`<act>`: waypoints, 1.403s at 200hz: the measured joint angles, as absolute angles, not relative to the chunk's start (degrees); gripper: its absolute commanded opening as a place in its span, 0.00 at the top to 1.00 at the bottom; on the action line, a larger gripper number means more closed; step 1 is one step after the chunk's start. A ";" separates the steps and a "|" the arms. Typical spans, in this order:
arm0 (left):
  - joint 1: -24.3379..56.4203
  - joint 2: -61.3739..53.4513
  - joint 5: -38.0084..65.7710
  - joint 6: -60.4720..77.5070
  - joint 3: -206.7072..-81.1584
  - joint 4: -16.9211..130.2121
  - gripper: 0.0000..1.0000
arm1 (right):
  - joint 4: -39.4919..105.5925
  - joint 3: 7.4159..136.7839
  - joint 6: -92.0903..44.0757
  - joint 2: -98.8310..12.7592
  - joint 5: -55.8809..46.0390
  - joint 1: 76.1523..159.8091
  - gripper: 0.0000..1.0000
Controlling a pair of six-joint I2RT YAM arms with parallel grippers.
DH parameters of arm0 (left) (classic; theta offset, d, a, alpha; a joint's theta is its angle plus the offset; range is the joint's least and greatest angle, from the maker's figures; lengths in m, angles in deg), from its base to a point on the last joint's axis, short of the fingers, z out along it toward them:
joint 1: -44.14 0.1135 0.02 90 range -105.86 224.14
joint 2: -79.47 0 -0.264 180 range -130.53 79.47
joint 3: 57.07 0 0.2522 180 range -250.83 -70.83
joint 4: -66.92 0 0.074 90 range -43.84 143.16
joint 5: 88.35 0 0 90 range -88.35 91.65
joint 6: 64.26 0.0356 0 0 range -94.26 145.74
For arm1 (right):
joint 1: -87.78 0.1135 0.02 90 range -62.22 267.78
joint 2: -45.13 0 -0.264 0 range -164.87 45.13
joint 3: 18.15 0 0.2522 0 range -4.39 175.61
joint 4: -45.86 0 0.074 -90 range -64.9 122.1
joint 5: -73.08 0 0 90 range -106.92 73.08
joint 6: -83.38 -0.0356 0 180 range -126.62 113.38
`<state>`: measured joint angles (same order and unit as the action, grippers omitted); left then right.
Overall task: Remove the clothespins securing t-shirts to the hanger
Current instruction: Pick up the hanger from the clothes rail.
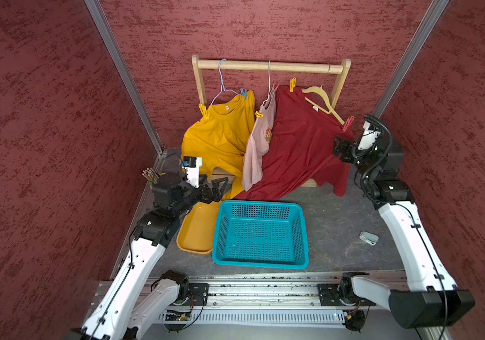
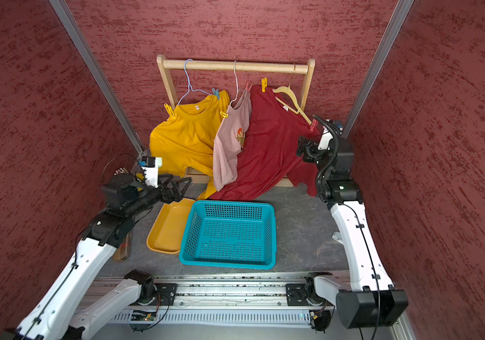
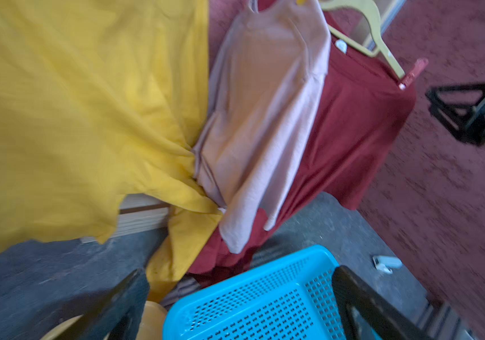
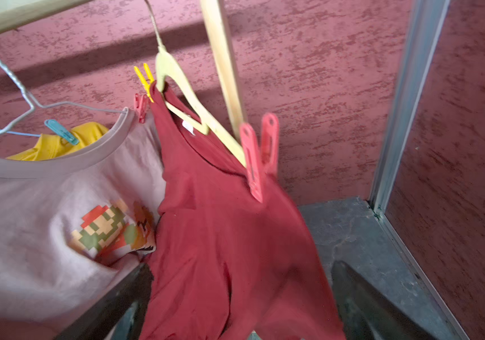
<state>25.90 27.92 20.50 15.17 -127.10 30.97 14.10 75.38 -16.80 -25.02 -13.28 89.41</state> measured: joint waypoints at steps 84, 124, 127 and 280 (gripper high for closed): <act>15.65 13.01 16.66 21.05 -143.73 31.67 0.20 | 12.33 83.05 -18.81 -28.89 -4.67 94.39 0.14; 17.68 3.81 15.67 19.58 -154.90 33.18 0.33 | 14.62 80.53 -20.64 -29.04 -6.35 102.28 0.17; 17.86 3.26 15.72 19.56 -155.56 33.48 0.34 | 14.95 80.01 -20.84 -29.09 -6.40 102.78 0.17; 18.67 -16.87 12.77 21.73 -169.26 40.30 1.00 | 17.31 71.97 -20.53 -35.25 -11.71 110.08 0.17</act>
<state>18.67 -16.87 12.77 21.73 -169.26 40.30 17.31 71.97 -20.53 -35.25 -11.71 110.08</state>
